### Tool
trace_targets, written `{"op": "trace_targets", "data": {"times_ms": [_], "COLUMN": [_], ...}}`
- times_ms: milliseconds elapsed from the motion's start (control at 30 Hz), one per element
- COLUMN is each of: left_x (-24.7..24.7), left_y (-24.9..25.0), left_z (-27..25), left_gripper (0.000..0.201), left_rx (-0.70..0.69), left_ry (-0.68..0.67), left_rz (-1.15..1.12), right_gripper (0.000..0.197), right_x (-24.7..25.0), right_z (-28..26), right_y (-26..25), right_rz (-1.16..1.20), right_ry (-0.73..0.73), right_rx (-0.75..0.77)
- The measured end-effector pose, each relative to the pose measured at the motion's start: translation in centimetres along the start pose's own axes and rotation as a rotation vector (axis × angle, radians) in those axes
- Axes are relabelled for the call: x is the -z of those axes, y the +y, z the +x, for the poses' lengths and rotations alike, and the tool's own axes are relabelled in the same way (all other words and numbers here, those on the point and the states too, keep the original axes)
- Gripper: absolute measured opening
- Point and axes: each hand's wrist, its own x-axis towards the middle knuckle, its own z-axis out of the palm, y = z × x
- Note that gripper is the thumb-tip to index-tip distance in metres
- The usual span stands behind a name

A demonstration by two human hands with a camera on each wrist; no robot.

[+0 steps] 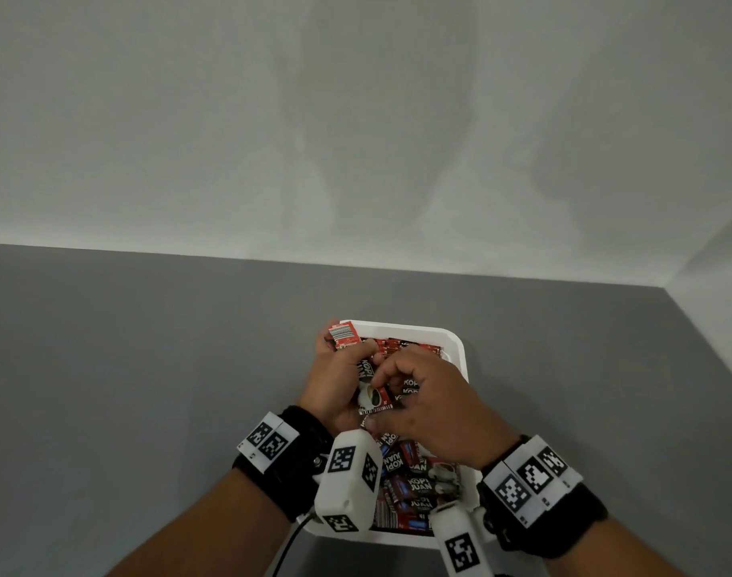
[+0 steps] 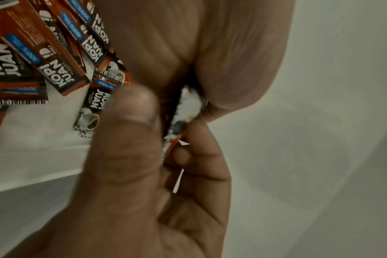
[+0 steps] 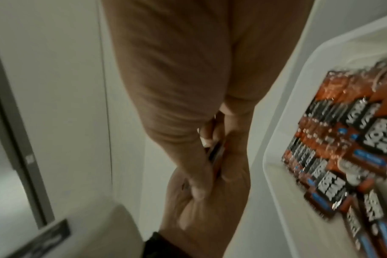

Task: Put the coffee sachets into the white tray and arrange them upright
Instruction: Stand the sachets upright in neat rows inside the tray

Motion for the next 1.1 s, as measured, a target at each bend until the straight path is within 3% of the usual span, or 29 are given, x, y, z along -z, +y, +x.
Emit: {"op": "trace_targets", "data": {"times_ms": [133, 267, 400, 500, 600, 767, 867, 933, 1033, 1100], "left_x": [-0.1, 0.1, 0.3, -0.3, -0.4, -0.7, 0.1, 1.5, 3.4, 3.9], "left_y": [0.2, 0.2, 0.5, 0.7, 0.5, 0.5, 1.7, 2.4, 2.0, 0.7], "left_z": [-0.3, 0.1, 0.1, -0.6, -0.8, -0.9, -0.3, 0.6, 1.5, 1.6], "left_gripper": [0.030, 0.025, 0.031, 0.014, 0.017, 0.023, 0.015, 0.016, 0.017, 0.016], "left_rx": [0.019, 0.070, 0.099, 0.135, 0.206, 0.137, -0.045, -0.143, -0.126, -0.066], "left_ry": [-0.034, -0.049, -0.054, -0.148, -0.261, -0.230, -0.152, -0.095, -0.162, -0.282], "left_rz": [-0.041, -0.030, -0.058, -0.033, 0.023, 0.078, 0.378, 0.762, 1.420, 1.711], "right_gripper": [0.041, 0.034, 0.050, 0.064, 0.073, 0.078, 0.056, 0.033, 0.020, 0.025], "right_x": [0.5, 0.2, 1.0, 1.6, 1.9, 1.6, 1.7, 2.0, 1.7, 1.1], "right_z": [0.1, 0.7, 0.6, 1.2, 2.5, 2.6, 2.5, 2.6, 1.8, 0.8], "right_y": [0.0, 0.1, -0.6, -1.5, -1.6, -1.3, -0.5, 1.1, 4.1, 5.3], "right_rz": [0.022, -0.087, -0.241, -0.360, -0.350, -0.232, -0.026, -0.182, -0.564, -0.644], "right_ry": [-0.093, -0.013, -0.119, -0.145, -0.181, -0.226, -0.143, -0.092, -0.303, -0.413], "right_rx": [0.050, 0.070, 0.144, 0.118, 0.068, 0.023, -0.012, -0.075, -0.169, -0.228]}}
